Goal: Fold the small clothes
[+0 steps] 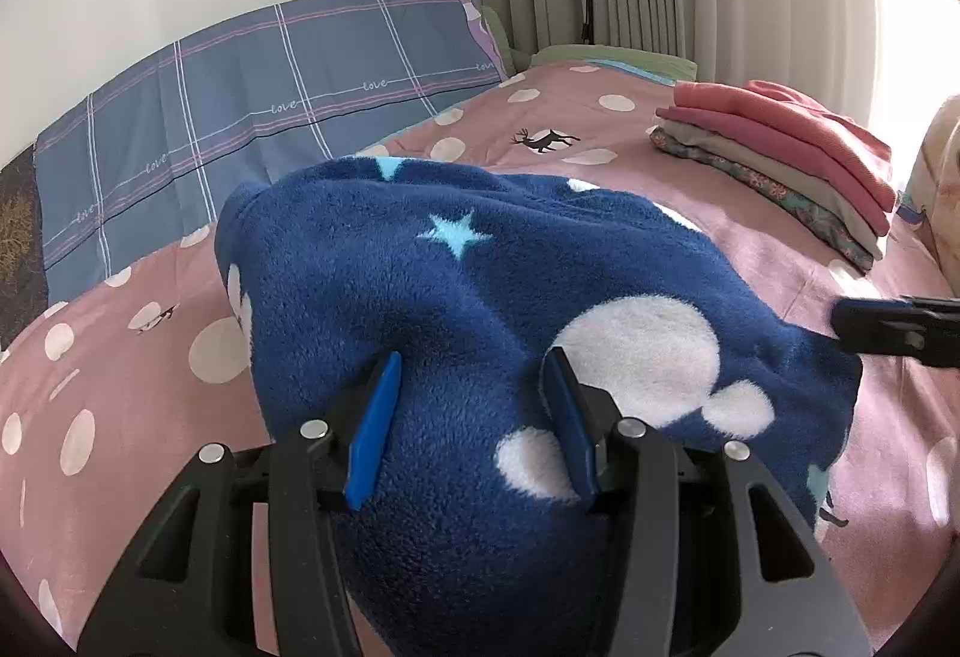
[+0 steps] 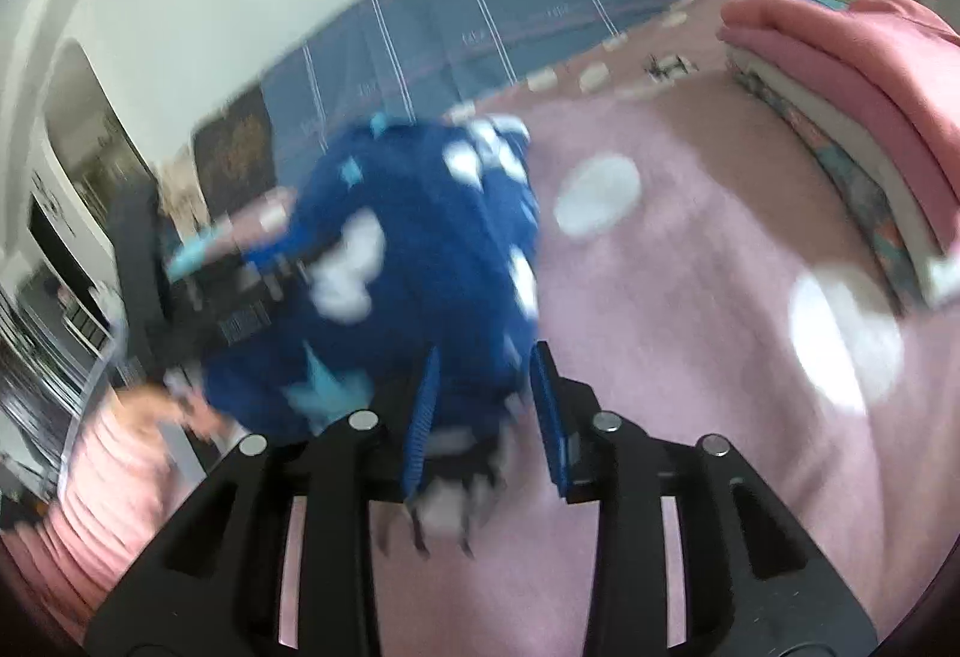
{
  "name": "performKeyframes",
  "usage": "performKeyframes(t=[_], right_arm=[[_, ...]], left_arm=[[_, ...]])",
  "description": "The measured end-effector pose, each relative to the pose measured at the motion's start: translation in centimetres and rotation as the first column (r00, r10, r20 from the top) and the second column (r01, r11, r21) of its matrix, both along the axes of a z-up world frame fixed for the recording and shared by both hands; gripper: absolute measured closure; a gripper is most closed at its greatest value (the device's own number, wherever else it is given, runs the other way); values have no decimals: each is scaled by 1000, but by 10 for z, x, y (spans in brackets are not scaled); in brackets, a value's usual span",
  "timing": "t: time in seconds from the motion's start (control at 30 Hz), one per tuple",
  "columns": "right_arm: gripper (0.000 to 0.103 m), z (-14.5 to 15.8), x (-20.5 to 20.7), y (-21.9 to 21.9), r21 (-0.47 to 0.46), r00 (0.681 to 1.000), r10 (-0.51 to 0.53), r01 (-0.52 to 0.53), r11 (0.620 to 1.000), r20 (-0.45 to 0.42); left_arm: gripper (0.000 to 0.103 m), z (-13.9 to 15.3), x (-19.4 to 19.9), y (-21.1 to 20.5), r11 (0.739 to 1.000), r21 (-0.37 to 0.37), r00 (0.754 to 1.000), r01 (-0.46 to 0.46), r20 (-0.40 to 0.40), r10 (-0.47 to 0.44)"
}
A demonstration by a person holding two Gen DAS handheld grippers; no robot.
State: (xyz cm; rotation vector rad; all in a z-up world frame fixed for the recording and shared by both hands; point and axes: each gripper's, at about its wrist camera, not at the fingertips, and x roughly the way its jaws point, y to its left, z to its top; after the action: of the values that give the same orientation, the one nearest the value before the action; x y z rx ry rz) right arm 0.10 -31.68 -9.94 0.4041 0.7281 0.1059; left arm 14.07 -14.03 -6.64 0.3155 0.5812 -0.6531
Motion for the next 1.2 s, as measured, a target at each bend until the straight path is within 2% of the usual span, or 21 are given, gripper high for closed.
performKeyframes(t=[0.13,0.23,0.3,0.37,0.43,0.47,0.53,0.57,0.67,0.7,0.73,0.77,0.87,0.9,0.93,0.97,1.03,1.07,1.13,1.2], right_arm=[[67,-20,-2,-8,76,999,2,2,997,-49],[63,-25,7,-3,83,997,31,-26,996,-64],[59,-26,15,4,81,997,58,-53,995,-54],[56,-27,20,4,95,997,65,-60,994,-52],[53,-28,28,5,120,996,68,-62,991,-52],[53,-28,30,6,128,996,71,-64,990,-51],[48,-33,38,9,129,995,83,-75,989,-57],[48,-35,43,12,111,994,90,-82,990,-63],[46,-34,50,20,64,992,115,-112,992,-57],[51,-33,50,20,57,991,118,-115,992,-56],[73,-30,51,21,35,993,106,-105,994,-55],[80,-28,51,20,10,994,88,-88,996,-58],[86,-24,52,18,-20,995,67,-69,997,-70],[87,-23,55,24,-94,995,67,-74,993,-77],[86,-25,56,32,-177,994,74,-88,980,-82],[86,-28,59,40,-246,992,83,-104,964,-91],[83,-27,59,40,-243,990,95,-117,963,-101],[82,-26,57,37,-218,990,99,-120,969,-102],[80,-26,52,22,-127,990,90,-103,987,-105],[75,-26,44,5,-34,991,80,-84,996,-103]], left_arm=[[50,11,-3,7,999,-12,999,-34,-6,34],[41,31,-18,27,995,-79,998,-67,-26,65],[37,42,-39,45,991,-108,997,-73,6,74],[31,45,-64,63,991,-95,994,-92,43,96],[27,38,-87,77,991,-97,994,-98,31,101],[27,30,-99,83,991,-94,996,-94,-5,94],[24,13,-113,85,994,-67,995,-80,-62,76],[23,-1,-121,79,997,-25,995,-74,-76,72],[23,-23,-120,61,994,53,992,-99,-69,103],[23,-27,-116,57,993,56,991,-107,-74,111],[23,-29,-109,52,992,51,990,-112,-82,116],[23,-31,-102,47,991,53,988,-120,-89,124],[25,-40,-83,33,974,135,978,-182,-74,193],[32,-40,-80,31,972,150,979,-181,-67,193],[34,-37,-80,28,970,167,982,-176,-45,185],[34,-34,-86,23,957,234,985,-172,29,170],[34,-31,-100,13,926,341,982,-163,142,121],[34,-31,-104,11,912,374,980,-167,160,114],[36,-35,-102,15,910,383,985,-158,127,117],[36,-35,-103,22,927,345,987,-145,113,113]])
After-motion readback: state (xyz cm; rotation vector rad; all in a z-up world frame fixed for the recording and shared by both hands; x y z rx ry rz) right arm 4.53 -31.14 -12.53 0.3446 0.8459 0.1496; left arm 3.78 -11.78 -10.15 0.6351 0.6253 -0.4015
